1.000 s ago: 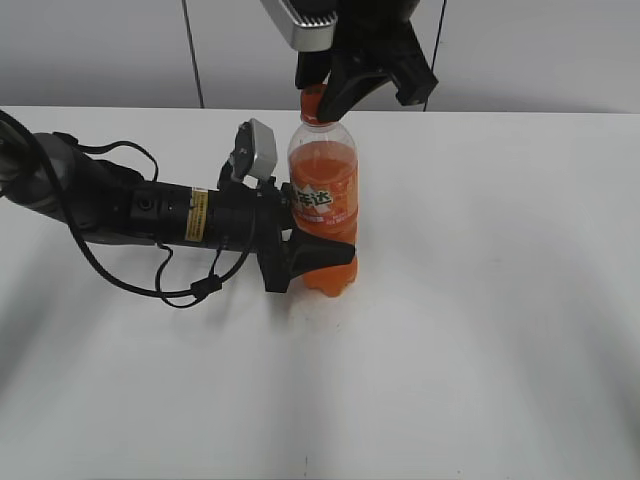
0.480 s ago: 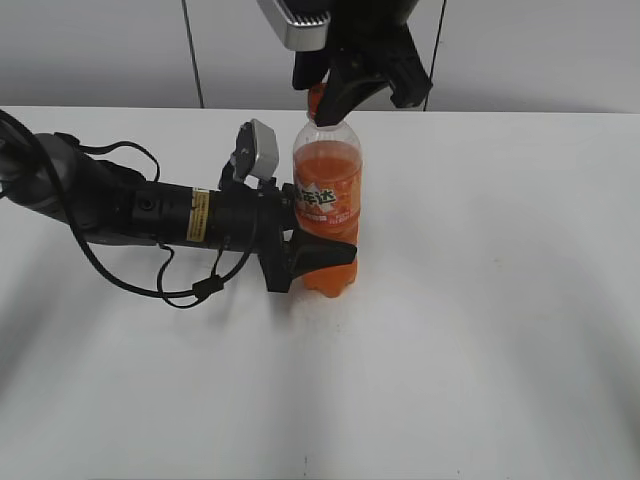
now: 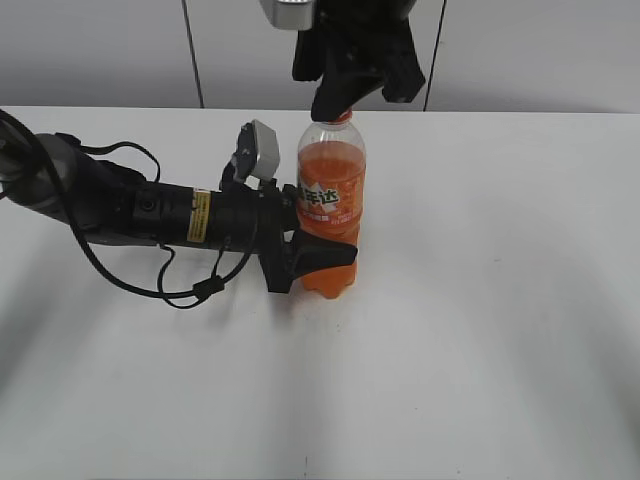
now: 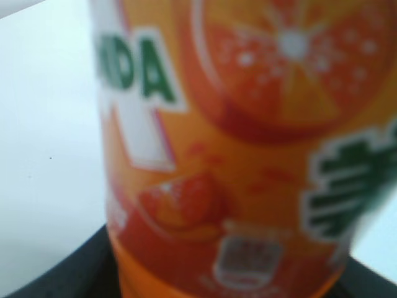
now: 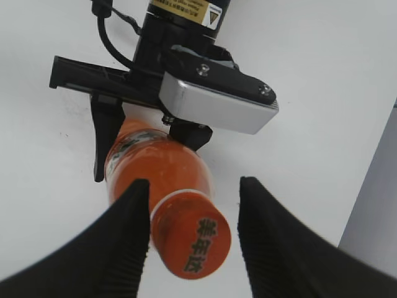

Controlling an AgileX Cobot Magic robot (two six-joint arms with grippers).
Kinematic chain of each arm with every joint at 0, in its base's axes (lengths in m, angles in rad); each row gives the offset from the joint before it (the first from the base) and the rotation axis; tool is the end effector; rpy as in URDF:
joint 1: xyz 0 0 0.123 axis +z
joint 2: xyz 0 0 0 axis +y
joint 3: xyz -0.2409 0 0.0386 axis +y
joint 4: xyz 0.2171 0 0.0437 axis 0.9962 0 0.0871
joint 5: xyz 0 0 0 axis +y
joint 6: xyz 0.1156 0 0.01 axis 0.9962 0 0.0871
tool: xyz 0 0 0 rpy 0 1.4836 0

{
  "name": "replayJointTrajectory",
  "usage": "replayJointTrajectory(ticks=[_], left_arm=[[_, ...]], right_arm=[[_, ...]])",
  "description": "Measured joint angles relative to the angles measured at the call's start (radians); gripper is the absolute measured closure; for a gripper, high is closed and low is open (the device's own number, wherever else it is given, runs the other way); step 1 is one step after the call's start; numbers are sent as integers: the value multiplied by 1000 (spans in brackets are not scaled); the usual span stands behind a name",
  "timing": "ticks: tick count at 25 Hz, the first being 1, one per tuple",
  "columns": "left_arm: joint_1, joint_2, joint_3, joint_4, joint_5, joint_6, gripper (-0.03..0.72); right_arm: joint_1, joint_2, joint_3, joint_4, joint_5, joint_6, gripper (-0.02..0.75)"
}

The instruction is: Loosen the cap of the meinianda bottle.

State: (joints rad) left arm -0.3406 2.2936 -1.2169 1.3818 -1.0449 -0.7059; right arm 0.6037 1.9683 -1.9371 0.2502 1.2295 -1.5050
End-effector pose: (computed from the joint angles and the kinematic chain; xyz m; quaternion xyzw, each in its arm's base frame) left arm 0.3229 -0.2190 0.0693 0.5137 0.6335 -0.4065 0.4118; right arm 0.3072 0.2447 0.2634 -0.8371 0.4957 0.0259 0.2300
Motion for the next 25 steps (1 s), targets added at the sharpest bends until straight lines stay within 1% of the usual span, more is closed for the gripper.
replayJointTrajectory(ticks=[3,6,11,14,15,18,21,25], left_arm=[[0,0,0,0,0,0,280],[0,0,0,0,0,0,280],[0,0,0,1,0,0,280],[0,0,0,1,1,0,280],[0,0,0,1,1,0,280],[0,0,0,1,1,0,280],[0,0,0,1,1,0,280],[0,0,0,1,1,-1,280]], right_arm=[[0,-27,0,31,-1,63,384],[0,-58,0,79,-1,173,384],[0,-82,-21,164,-1,476,384],[0,-84,-27,179,-1,661,384],[0,-84,-28,177,-1,727,384],[0,-84,-28,140,-1,1030,384],[0,-84,-28,65,-1,1306,384],[0,-84,-28,-38,-1,1574,384]])
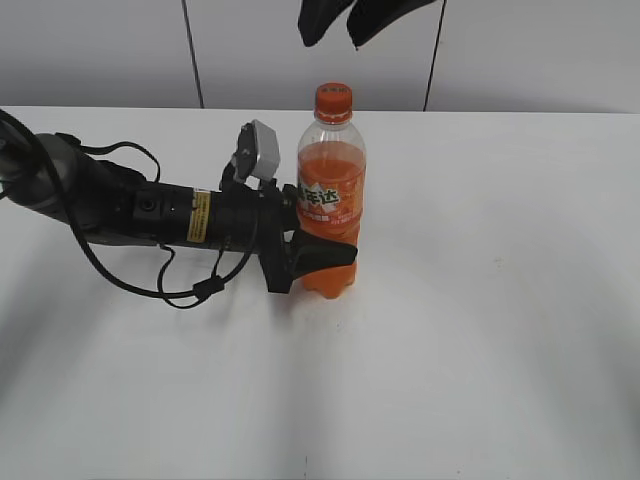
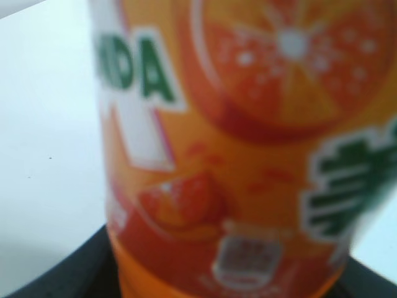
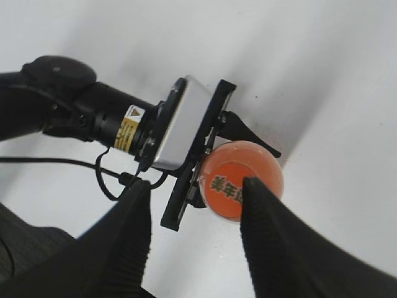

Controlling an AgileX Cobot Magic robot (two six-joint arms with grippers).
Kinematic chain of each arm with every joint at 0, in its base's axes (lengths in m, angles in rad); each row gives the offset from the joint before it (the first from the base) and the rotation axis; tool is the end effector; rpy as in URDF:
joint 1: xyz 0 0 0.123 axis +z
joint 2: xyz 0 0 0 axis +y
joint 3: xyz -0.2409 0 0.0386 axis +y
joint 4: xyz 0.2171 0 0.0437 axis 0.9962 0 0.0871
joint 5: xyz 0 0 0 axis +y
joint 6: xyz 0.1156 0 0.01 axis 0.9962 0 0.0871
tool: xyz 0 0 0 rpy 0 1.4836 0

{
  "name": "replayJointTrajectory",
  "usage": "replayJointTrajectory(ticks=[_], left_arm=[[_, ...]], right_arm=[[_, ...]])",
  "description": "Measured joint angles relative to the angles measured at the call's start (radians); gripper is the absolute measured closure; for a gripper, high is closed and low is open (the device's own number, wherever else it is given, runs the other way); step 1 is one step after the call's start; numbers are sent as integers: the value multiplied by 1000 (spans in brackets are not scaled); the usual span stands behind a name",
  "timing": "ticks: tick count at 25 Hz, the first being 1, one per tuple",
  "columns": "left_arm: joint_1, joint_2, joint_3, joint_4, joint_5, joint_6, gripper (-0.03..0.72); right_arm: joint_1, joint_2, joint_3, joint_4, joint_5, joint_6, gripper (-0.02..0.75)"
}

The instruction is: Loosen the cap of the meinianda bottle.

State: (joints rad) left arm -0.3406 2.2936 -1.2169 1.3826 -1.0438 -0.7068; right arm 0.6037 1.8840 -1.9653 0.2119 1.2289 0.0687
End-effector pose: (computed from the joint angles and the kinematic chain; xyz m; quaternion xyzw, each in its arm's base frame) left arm 0.3229 -0.2189 0.0692 0.5137 0.6339 -0.4063 0.4113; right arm 0.2997 0.2346 0.3026 -0.2455 0.9304 0.1823 0.2022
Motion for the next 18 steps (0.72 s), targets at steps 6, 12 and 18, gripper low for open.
replayJointTrajectory(ticks=[6,12,18], left_arm=[[0,0,0,0,-1,0,280],[0,0,0,0,0,0,280],[-1,0,0,0,1,0,280]], right_arm=[[0,0,0,-82,0,197,384],[0,35,-2,-82,1,263,384],[0,51,-2,-77,1,286,384]])
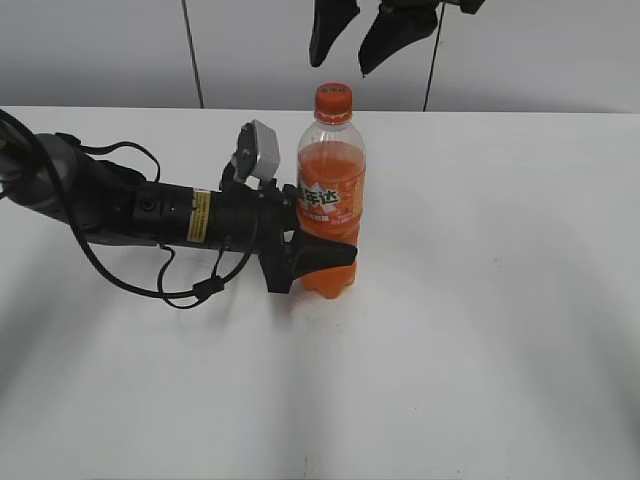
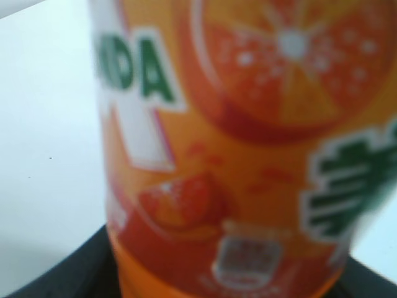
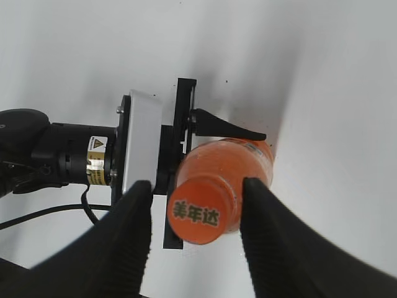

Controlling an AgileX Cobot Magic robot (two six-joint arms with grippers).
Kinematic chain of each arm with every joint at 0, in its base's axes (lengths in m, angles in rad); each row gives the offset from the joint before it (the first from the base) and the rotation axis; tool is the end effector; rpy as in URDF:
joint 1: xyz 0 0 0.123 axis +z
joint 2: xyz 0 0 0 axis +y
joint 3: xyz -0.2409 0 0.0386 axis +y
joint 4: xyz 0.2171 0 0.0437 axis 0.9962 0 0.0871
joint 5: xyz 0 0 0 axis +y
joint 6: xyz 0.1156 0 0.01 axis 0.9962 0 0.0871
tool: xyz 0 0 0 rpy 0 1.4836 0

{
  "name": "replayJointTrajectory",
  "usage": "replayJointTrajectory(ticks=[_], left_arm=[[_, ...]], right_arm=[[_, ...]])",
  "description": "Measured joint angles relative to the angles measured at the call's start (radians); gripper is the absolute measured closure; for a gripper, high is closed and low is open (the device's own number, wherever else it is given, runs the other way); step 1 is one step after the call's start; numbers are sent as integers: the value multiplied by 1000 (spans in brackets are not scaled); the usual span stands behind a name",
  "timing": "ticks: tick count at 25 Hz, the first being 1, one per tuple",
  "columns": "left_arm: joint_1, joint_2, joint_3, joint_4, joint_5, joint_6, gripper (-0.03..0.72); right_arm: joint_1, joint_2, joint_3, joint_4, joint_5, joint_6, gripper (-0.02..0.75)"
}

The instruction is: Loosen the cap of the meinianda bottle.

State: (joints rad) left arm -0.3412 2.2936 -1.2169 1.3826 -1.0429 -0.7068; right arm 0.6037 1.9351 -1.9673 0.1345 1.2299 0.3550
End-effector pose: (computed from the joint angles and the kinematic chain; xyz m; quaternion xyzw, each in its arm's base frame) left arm 0.3228 -0.2191 0.0691 0.5139 0.6340 -0.4060 0.4111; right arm 0.3118 0.2328 0.2820 -0.1131 0.9649 0.1642 0.1711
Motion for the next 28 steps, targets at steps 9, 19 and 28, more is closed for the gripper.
replayJointTrajectory(ticks=[9,19,28], left_arm=[[0,0,0,0,0,0,280],[0,0,0,0,0,0,280],[0,0,0,0,-1,0,280]], right_arm=[[11,13,0,-5,0,15,356],[11,13,34,4,-2,25,317],[11,13,49,12,-2,37,317]])
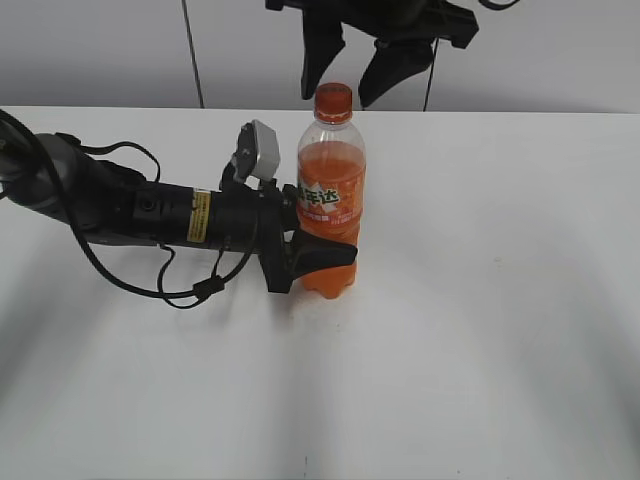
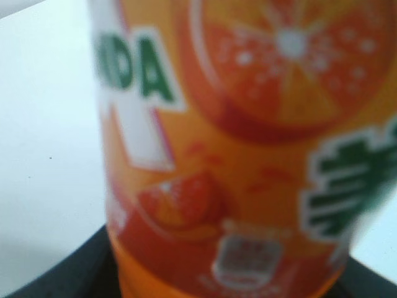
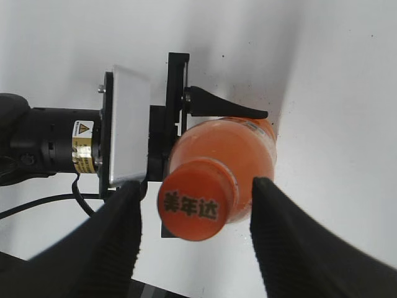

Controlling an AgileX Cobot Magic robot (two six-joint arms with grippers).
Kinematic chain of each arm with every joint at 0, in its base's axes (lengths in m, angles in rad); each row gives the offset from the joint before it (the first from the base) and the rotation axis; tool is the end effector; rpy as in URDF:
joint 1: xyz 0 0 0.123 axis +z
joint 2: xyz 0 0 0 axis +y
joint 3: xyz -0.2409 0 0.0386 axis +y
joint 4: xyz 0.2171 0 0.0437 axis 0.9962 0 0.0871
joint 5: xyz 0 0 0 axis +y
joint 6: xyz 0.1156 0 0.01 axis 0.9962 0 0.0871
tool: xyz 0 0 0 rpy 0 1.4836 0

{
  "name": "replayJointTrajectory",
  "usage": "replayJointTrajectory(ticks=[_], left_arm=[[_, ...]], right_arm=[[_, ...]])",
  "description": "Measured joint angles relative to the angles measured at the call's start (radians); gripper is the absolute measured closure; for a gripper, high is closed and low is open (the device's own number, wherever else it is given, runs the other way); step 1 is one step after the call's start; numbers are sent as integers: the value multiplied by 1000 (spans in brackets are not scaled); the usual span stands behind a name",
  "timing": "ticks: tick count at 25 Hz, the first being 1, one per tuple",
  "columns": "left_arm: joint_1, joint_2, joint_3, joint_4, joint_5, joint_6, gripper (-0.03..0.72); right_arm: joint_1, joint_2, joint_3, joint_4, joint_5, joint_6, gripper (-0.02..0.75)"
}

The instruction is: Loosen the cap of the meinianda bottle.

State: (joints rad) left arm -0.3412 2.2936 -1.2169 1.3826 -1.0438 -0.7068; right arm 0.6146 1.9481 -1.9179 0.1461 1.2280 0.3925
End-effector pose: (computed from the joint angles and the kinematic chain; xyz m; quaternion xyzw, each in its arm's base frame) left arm 0.3228 -0.2191 0.0692 0.5139 0.6338 -0.4064 0.4112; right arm 0.3078 0.2367 0.2641 -0.0980 0.9726 0.1588 0.1386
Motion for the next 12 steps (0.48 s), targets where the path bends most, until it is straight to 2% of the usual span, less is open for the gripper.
replayJointTrajectory(ticks=[12], left_arm=[[0,0,0,0,0,0,280]], right_arm=[[0,18,2,30,0,2,335]])
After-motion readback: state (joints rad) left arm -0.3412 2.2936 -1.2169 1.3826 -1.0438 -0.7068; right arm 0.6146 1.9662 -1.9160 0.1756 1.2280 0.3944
